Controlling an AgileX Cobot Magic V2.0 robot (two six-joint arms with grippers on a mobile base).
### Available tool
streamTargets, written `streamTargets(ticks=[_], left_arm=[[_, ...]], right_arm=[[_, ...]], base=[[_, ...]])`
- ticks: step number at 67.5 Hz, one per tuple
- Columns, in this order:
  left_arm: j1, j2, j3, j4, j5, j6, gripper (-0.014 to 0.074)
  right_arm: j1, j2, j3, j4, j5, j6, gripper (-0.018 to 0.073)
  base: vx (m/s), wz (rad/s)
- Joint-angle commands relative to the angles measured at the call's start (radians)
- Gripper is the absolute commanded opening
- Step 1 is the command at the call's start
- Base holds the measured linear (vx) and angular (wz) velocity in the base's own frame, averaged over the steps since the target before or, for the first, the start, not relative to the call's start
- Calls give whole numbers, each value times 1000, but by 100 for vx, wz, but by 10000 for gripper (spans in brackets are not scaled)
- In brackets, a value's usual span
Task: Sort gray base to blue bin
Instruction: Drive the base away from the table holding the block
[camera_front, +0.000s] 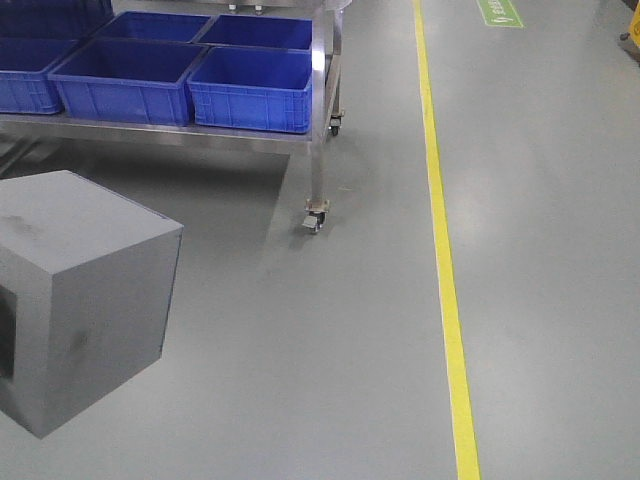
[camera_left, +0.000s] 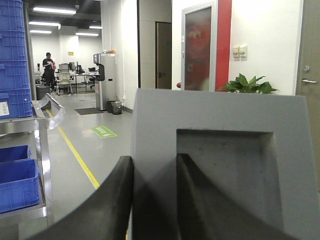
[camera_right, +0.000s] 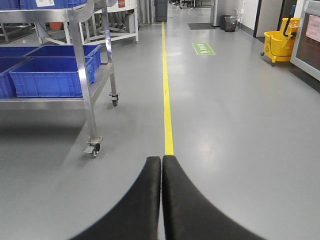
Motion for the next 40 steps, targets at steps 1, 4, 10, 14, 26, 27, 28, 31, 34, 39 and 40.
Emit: streamTargets(ticks=[1, 4, 10, 14, 26, 27, 28, 31, 34, 39, 40], left_arm=[[-1, 6, -28, -10, -111, -12, 4], [-1, 6, -28, -10, -111, -12, 4], [-1, 6, -28, -10, -111, -12, 4], [-1, 6, -28, -10, -111, -12, 4], [-1, 6, -28, -10, -111, -12, 4], [-1, 6, -28, -10, -111, -12, 4], [-1, 6, -28, -10, -111, -12, 4], [-1, 6, -28, -10, -111, -12, 4], [-1, 6, -28, -10, -111, -12, 4], [-1, 6, -28, -10, -111, -12, 4], [-1, 6, -28, -10, -111, -12, 4]], right_arm=[[-6, 18, 2, -8, -75, -12, -5], [-6, 18, 2, -8, -75, -12, -5], [-6, 18, 2, -8, -75, -12, -5], [-6, 18, 2, -8, -75, -12, -5], [-6, 18, 2, -8, -75, -12, -5], [-6, 18, 2, -8, -75, -12, -5], [-6, 18, 2, -8, -75, -12, -5], [-6, 18, 2, -8, -75, -12, -5], [-6, 18, 2, -8, -75, -12, -5], [-6, 18, 2, -8, -75, -12, -5], [-6, 18, 2, -8, -75, -12, -5]], base=[[36, -6], [37, -6], [37, -4], [37, -1], [36, 8], [35, 17], [35, 20], [35, 23], [35, 29], [35, 37], [35, 41]])
